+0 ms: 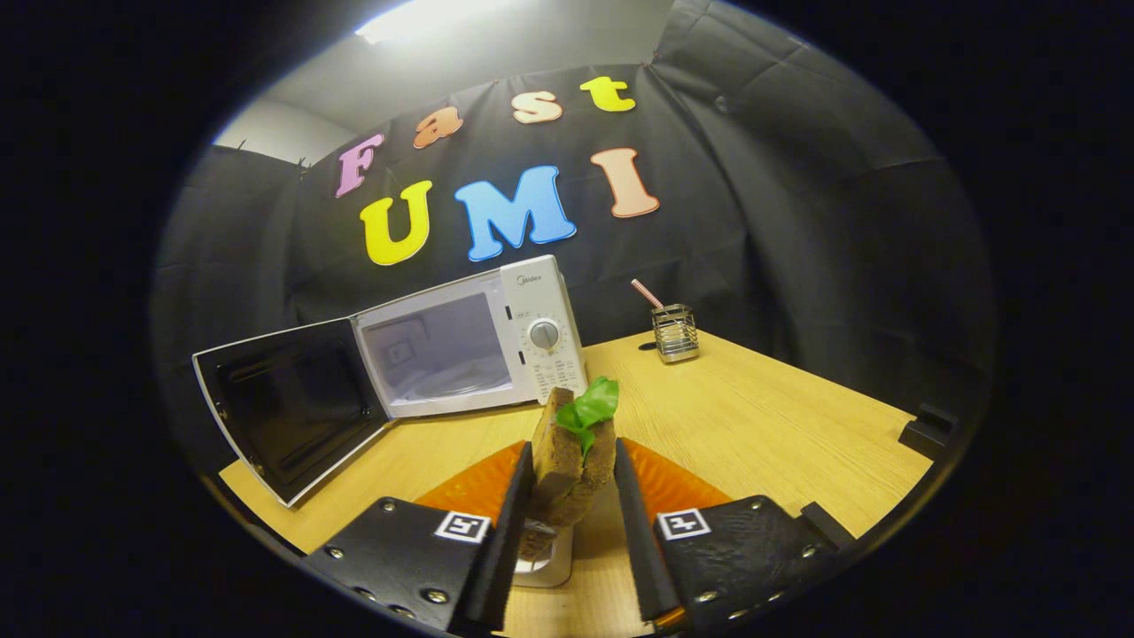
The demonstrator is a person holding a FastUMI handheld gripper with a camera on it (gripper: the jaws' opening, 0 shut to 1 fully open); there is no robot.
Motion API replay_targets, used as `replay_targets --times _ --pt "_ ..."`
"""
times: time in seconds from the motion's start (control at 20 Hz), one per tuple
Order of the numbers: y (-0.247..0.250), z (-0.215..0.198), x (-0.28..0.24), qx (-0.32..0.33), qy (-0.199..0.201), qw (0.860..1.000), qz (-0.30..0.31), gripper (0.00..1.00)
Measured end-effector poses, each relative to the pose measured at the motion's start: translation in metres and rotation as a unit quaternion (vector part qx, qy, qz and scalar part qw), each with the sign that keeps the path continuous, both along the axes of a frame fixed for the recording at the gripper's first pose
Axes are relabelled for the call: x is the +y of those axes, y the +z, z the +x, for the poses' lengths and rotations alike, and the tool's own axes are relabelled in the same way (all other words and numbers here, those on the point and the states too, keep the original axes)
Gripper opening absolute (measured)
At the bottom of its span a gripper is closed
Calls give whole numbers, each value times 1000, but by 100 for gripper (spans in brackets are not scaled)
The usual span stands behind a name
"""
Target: Open the microwave, put the food inside, and close the microwave door.
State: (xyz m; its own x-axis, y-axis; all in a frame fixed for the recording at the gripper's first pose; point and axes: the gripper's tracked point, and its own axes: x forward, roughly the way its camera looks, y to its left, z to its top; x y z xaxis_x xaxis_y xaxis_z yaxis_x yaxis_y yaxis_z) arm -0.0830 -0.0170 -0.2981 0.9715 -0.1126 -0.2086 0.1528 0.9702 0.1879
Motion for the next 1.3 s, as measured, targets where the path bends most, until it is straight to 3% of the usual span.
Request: replay_targets --times 0.05,0.2,0.25,0.3,0.65,0.9,1.3 --pt "1 1 5 2 11 1000 -4 51" --pt "3 4 10 -3 14 1000 14 23" --pt "5 5 13 -6 18 1000 11 23" --pt "8 2 19 -8 26 1000 6 16" --pt "47 9 32 -46 37 998 -6 16" --pt "68 32 57 -60 69 996 -12 16" --pt "80 89 102 -56 123 990 40 16"
